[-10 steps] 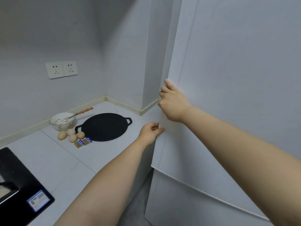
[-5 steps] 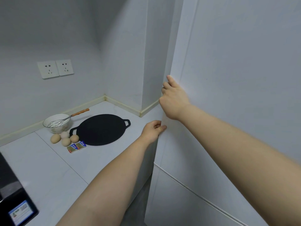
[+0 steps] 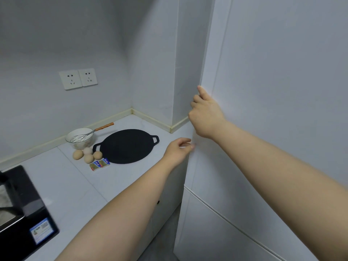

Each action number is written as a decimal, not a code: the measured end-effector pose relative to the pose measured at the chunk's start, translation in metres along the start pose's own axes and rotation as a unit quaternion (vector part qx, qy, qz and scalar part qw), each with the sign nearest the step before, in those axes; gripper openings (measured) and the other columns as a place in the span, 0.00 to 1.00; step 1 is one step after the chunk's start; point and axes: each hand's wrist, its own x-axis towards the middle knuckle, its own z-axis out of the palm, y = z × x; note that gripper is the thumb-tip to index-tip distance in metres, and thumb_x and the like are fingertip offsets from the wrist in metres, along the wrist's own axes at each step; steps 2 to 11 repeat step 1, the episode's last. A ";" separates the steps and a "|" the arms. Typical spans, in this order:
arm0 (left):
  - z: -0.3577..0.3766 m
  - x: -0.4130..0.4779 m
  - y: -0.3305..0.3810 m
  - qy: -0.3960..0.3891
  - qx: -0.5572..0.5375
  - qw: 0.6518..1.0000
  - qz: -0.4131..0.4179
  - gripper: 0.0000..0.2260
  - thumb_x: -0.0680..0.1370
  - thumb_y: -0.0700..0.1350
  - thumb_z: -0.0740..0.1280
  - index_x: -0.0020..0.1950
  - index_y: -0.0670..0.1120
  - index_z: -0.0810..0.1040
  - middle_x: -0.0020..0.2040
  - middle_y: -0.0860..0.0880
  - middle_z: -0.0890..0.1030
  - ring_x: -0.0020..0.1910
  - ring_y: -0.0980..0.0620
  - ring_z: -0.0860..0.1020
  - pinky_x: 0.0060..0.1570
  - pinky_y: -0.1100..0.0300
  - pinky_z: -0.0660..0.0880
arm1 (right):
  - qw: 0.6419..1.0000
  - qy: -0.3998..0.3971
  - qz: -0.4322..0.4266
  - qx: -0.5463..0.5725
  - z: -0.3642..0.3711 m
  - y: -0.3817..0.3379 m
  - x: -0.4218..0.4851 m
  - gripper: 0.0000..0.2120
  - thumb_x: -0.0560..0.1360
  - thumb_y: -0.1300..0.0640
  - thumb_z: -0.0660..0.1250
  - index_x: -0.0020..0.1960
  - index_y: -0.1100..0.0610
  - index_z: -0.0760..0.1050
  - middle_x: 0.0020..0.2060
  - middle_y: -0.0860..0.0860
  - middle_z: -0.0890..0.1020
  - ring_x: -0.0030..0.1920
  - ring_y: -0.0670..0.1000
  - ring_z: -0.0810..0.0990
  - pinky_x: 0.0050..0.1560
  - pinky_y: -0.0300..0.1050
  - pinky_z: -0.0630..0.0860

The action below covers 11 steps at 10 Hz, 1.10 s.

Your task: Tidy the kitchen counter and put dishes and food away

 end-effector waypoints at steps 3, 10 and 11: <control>-0.037 -0.024 0.001 0.095 0.078 0.992 0.024 0.11 0.76 0.43 0.68 0.58 0.47 0.79 0.55 0.51 0.80 0.52 0.56 0.77 0.56 0.63 0.72 | 0.994 0.013 0.001 0.107 0.002 -0.018 0.000 0.13 0.72 0.59 0.61 0.54 0.56 0.78 0.53 0.54 0.76 0.59 0.57 0.69 0.74 0.57 0.45; -0.037 -0.024 0.001 0.095 0.078 0.992 0.024 0.11 0.76 0.43 0.68 0.58 0.47 0.79 0.55 0.51 0.80 0.52 0.56 0.77 0.56 0.63 0.72 | 0.994 0.013 0.001 0.107 0.002 -0.018 0.000 0.13 0.72 0.59 0.61 0.54 0.56 0.78 0.53 0.54 0.76 0.59 0.57 0.69 0.74 0.57 0.45; -0.037 -0.024 0.001 0.095 0.078 0.992 0.024 0.11 0.76 0.43 0.68 0.58 0.47 0.79 0.55 0.51 0.80 0.52 0.56 0.77 0.56 0.63 0.72 | 0.994 0.013 0.001 0.107 0.002 -0.018 0.000 0.13 0.72 0.59 0.61 0.54 0.56 0.78 0.53 0.54 0.76 0.59 0.57 0.69 0.74 0.57 0.45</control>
